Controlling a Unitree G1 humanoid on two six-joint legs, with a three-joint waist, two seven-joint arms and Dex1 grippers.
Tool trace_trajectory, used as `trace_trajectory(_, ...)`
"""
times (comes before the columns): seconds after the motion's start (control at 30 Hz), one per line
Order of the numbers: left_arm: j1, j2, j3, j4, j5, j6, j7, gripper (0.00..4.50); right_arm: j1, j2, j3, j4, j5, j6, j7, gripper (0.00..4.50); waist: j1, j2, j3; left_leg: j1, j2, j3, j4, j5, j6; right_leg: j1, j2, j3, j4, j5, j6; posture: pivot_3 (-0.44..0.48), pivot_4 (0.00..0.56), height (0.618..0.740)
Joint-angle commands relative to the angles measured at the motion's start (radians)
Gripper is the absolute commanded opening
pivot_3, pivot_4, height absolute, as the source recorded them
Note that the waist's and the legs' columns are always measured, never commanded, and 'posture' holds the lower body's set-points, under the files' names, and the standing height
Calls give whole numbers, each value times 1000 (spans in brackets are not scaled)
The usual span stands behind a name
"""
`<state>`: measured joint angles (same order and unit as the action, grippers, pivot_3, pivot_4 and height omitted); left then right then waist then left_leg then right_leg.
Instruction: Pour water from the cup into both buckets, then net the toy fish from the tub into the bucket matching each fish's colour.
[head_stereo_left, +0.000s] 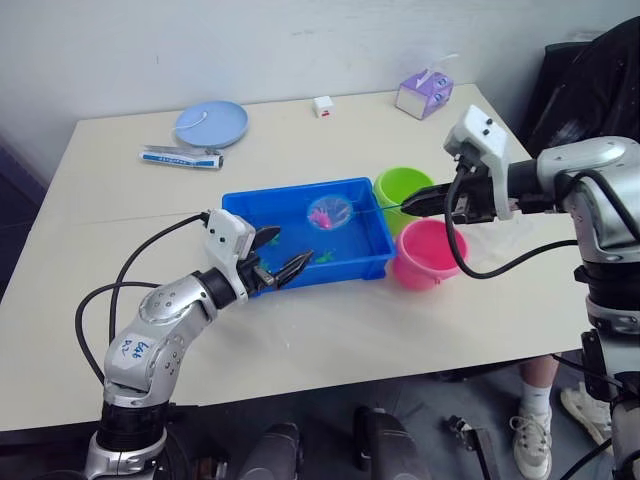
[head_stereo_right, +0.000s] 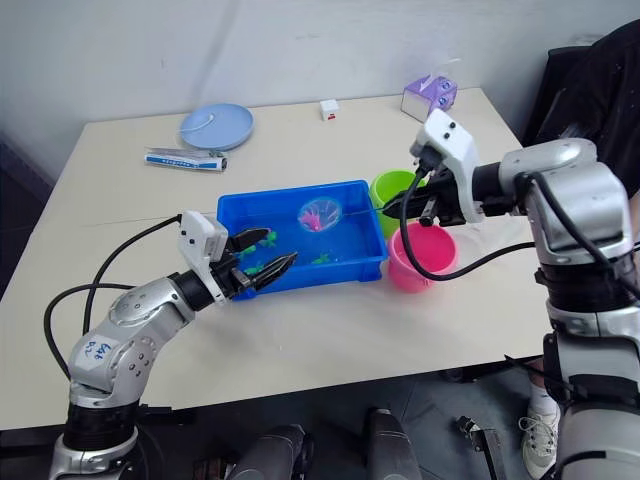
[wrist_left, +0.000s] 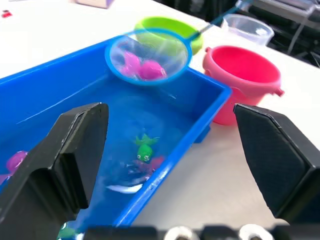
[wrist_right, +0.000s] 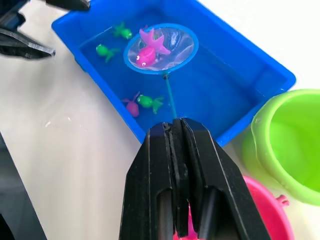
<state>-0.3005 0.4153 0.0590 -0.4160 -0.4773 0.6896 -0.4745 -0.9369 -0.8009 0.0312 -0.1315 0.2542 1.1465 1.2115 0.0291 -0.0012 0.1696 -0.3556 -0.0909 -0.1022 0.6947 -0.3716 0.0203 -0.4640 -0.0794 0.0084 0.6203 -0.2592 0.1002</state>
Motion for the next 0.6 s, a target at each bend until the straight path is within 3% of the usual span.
trace_trajectory(0.03, -37, 14, -5, 4, -19, -15, -43, 4295, 29, -41, -138, -122, 80, 95, -61, 757, 2, 0, 0, 0, 0, 0, 0, 0, 0, 0, 0, 0, 0, 0, 0, 0, 150, 740)
trace_trajectory(0.33, -98, 6, -49, 99, 0, -52, -106, 4295, 243, -28, -417, -353, 251, 281, -212, 757, 2, 0, 0, 0, 0, 0, -1, 0, 0, 0, 0, 0, 0, 0, 0, 0, 150, 740)
trace_trajectory(0.6, -170, -9, -87, 210, 19, -97, -164, 4295, 496, -83, -577, -542, 306, 264, -302, 757, 14, 0, 0, 0, 0, 0, 0, 0, 0, 0, 0, 0, 0, 0, 0, 0, 150, 740)
